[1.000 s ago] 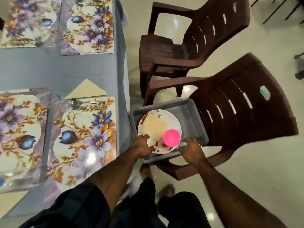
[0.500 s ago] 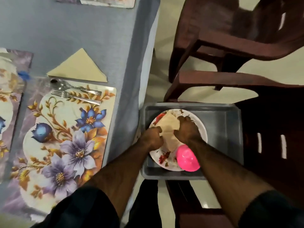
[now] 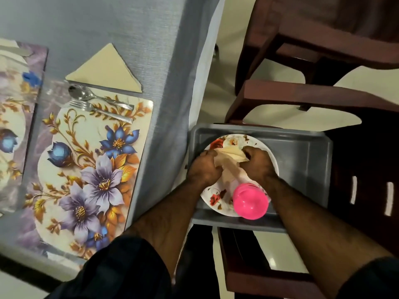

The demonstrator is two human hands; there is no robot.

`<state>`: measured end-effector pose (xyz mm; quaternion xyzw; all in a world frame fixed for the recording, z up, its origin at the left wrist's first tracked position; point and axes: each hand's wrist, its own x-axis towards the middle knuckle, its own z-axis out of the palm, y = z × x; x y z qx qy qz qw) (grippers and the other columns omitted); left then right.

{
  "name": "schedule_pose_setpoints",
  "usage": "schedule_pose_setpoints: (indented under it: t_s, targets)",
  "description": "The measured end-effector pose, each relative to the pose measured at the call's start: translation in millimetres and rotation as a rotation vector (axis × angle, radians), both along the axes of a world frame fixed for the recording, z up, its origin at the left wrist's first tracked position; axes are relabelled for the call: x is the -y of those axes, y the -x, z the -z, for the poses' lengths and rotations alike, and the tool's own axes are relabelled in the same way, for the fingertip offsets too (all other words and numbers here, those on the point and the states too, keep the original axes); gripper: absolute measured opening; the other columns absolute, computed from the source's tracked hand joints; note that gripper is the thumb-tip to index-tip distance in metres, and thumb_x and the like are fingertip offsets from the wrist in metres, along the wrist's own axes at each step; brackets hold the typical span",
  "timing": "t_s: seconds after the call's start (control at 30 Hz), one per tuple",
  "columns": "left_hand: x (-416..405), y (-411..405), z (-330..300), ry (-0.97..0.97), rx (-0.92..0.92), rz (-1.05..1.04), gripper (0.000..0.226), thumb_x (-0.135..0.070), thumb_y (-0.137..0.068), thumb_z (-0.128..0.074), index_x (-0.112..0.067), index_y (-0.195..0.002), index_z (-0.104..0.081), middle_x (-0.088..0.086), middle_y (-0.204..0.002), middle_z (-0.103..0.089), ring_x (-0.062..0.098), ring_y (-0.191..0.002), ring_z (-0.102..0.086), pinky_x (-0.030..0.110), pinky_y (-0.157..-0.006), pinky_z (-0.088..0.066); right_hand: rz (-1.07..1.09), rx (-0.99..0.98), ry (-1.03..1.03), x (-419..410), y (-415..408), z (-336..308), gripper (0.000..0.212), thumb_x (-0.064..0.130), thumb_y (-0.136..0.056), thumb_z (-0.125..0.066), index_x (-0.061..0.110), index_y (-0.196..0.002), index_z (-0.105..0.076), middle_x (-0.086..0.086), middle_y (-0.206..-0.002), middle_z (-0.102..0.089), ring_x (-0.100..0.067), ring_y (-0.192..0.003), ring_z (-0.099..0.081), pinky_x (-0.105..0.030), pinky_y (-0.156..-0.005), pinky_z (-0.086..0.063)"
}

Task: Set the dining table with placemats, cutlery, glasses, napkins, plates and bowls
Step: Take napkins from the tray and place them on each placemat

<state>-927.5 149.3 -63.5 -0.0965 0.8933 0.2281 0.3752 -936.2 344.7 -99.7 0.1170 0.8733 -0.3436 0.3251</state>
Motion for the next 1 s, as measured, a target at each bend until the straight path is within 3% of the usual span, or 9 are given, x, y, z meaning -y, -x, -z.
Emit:
schedule_pose_setpoints:
  t_s: [0.13, 0.27, 0.33, 0.47, 0.6, 0.7, 0.8, 0.9, 1.0]
  targets:
    - [-3.9, 9.1, -5.3, 0.017, -0.074, -0.012, 0.063, -0.043, -0.088, -0.077, -0.023, -0.144, -0.054, 0.005, -0.146, -0.055, 0.031, -0.129, -0.057, 0.044, -0.108, -0.051, -0.018, -0.028, -0.128, -13.1, 2.7, -10.7, 0.059, 0.022, -0.087, -0.074, 0.017, -0.143, -0.057, -0.014, -0.131, -0.069, -0.039, -0.12, -0.062, -0.038, -0.102, -0.05]
    - [-8.9, 12.4, -9.5, 0.012, -0.113, -0.017, 0.064, -0.043, -0.086, -0.077, -0.024, -0.143, -0.054, 0.004, -0.14, -0.059, 0.029, -0.125, -0.058, 0.046, -0.104, -0.053, -0.098, -0.132, -0.19, -20.1, -1.7, -25.5, 0.026, 0.03, -0.089, -0.076, 0.023, -0.113, -0.069, -0.008, -0.109, -0.074, -0.035, -0.1, -0.066, -0.037, -0.084, -0.054]
    - [-9.7, 10.3, -9.3, 0.013, -0.112, -0.048, 0.065, -0.042, -0.086, -0.077, -0.023, -0.143, -0.054, 0.003, -0.141, -0.059, 0.028, -0.126, -0.058, 0.045, -0.105, -0.053, -0.059, -0.174, -0.126, -20.6, -4.0, -27.5, 0.017, 0.027, -0.086, -0.08, 0.026, -0.1, -0.072, -0.001, -0.108, -0.075, -0.028, -0.099, -0.067, -0.033, -0.084, -0.054]
    - [-12.1, 4.1, -13.8, -0.107, -0.035, -0.359, 0.062, -0.041, -0.086, -0.082, -0.023, -0.139, -0.057, -0.008, -0.124, -0.062, 0.018, -0.112, -0.06, 0.037, -0.098, -0.052, 0.375, 0.031, 0.346, -24.1, -5.4, -28.0, 0.018, 0.01, -0.083, -0.085, 0.012, -0.096, -0.073, -0.002, -0.095, -0.076, -0.019, -0.083, -0.069, -0.029, -0.075, -0.052]
    - [-18.3, 5.7, -22.3, -0.536, 0.195, -0.888, 0.035, -0.03, -0.092, -0.078, -0.021, -0.123, -0.064, 0.002, -0.122, -0.073, 0.028, -0.112, -0.069, 0.046, -0.095, -0.058, 0.693, 0.21, 0.787, -31.7, -6.0, -49.3, 0.028, -0.001, -0.088, -0.073, 0.014, -0.111, -0.071, -0.003, -0.103, -0.079, -0.02, -0.092, -0.075, -0.033, -0.076, -0.063]
    - [-21.8, 4.9, -25.8, -0.753, 0.283, -0.918, 0.033, -0.036, -0.094, -0.076, -0.02, -0.123, -0.07, 0.001, -0.117, -0.078, 0.026, -0.111, -0.071, 0.048, -0.1, -0.057, 0.785, 0.288, 0.903, -40.2, -6.6, -49.6, 0.031, 0.001, -0.091, -0.069, 0.014, -0.119, -0.068, -0.005, -0.112, -0.079, -0.021, -0.1, -0.076, -0.038, -0.079, -0.063]
    - [-26.4, 6.5, -22.9, -0.778, 0.239, -0.866, 0.033, -0.021, -0.091, -0.08, -0.018, -0.124, -0.075, -0.002, -0.115, -0.079, 0.022, -0.108, -0.073, 0.045, -0.096, -0.059, 0.828, 0.323, 0.887, -42.6, -11.5, -39.7, 0.044, 0.005, -0.089, -0.072, 0.009, -0.132, -0.065, -0.011, -0.126, -0.074, -0.03, -0.115, -0.071, -0.05, -0.093, -0.058]
    - [-25.6, 10.4, -19.3, -0.665, 0.135, -0.852, 0.034, -0.008, -0.09, -0.08, -0.01, -0.123, -0.075, 0.004, -0.115, -0.079, 0.02, -0.098, -0.075, 0.036, -0.084, -0.062, 0.836, 0.356, 0.802, -39.4, -14.6, -29.4, 0.042, 0.008, -0.09, -0.073, 0.009, -0.132, -0.066, -0.011, -0.125, -0.074, -0.035, -0.117, -0.069, -0.047, -0.088, -0.059]
    - [-19.2, 15.3, -25.6, -0.443, 0.005, -0.675, 0.034, -0.011, -0.092, -0.078, -0.009, -0.126, -0.074, 0.006, -0.115, -0.078, 0.021, -0.098, -0.074, 0.038, -0.09, -0.061, 0.616, 0.332, 0.286, -30.8, -14.7, -29.9, 0.051, 0.017, -0.086, -0.083, 0.009, -0.13, -0.06, -0.015, -0.125, -0.07, -0.032, -0.104, -0.068, -0.037, -0.08, -0.054]
